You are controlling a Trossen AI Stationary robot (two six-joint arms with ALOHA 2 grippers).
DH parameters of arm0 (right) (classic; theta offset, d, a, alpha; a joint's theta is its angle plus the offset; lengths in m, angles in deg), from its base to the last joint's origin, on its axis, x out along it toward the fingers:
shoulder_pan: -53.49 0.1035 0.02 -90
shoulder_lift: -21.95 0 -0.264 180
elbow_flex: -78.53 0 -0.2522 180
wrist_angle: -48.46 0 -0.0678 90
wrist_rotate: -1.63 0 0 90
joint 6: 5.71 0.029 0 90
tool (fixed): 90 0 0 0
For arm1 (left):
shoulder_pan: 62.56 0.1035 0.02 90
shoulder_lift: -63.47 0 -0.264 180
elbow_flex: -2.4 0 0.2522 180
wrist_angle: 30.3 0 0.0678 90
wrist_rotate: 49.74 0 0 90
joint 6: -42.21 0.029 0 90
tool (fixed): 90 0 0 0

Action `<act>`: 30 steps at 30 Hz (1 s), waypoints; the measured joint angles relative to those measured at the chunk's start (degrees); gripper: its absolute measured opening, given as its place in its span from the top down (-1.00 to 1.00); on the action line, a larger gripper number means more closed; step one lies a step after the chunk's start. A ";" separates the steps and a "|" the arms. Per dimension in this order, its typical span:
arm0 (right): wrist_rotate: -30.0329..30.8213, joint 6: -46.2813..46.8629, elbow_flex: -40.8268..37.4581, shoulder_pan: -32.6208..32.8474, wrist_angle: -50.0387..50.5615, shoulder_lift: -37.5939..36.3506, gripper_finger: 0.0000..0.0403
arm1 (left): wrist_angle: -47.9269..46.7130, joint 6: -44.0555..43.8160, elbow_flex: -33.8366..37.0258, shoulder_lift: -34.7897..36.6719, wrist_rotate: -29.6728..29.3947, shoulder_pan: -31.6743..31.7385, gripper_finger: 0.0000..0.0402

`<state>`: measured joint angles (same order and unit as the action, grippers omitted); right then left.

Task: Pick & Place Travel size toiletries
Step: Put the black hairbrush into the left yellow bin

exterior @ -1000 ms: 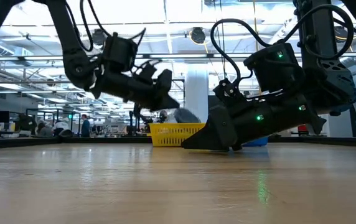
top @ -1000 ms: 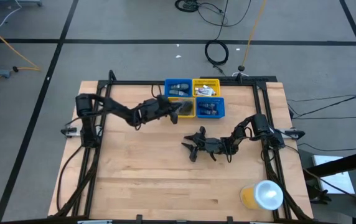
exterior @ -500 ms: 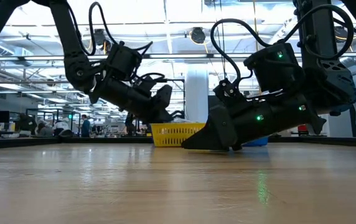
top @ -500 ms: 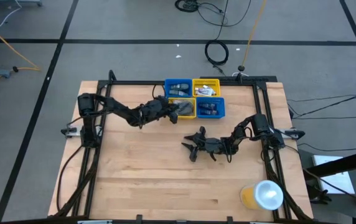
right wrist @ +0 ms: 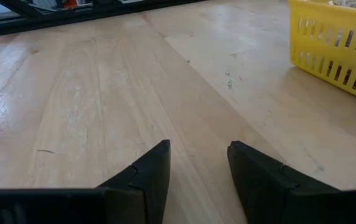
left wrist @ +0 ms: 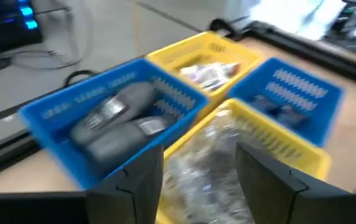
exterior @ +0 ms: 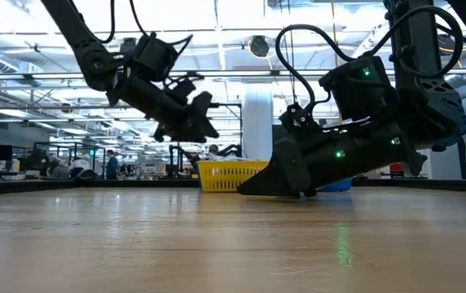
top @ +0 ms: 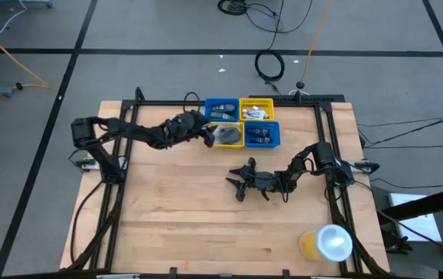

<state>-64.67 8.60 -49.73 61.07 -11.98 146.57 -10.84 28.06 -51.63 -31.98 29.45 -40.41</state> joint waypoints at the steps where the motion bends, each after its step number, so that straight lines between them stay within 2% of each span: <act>1: 0.00 -0.02 0.00 0.00 0.00 0.00 0.23 | 0.44 0.32 -0.16 0.06 1.50 -0.02 0.03; 4: -0.02 0.00 0.00 0.00 -0.07 0.00 0.23 | 0.64 0.89 -1.72 -0.72 3.99 -0.62 0.16; 9: 0.05 -0.03 0.00 -0.01 -0.24 0.00 0.23 | -0.11 5.24 -7.36 -5.68 4.80 -0.85 0.62; 11: 0.05 -0.04 0.00 -0.07 -0.53 0.02 0.23 | -3.08 6.71 -10.13 -7.81 5.16 -0.55 0.84; 13: 0.07 -0.04 0.00 -0.07 -0.63 0.02 0.23 | -7.45 7.69 -12.77 -9.71 5.14 -0.09 0.95; 18: 0.09 -0.05 0.00 -0.07 -0.54 0.02 0.23 | -18.58 7.54 -17.35 -14.01 5.05 1.85 0.90; 24: 0.11 -0.06 0.00 -0.07 -0.35 0.02 0.23 | -19.19 6.81 -18.23 -15.70 5.27 2.62 0.98; 30: 0.22 -0.20 0.00 -0.09 -0.13 0.02 0.23 | -20.06 8.32 -18.07 -11.02 5.33 1.12 0.91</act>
<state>-64.45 8.40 -49.73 60.98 -12.10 146.59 -30.90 36.38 -69.70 -43.00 34.78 -39.28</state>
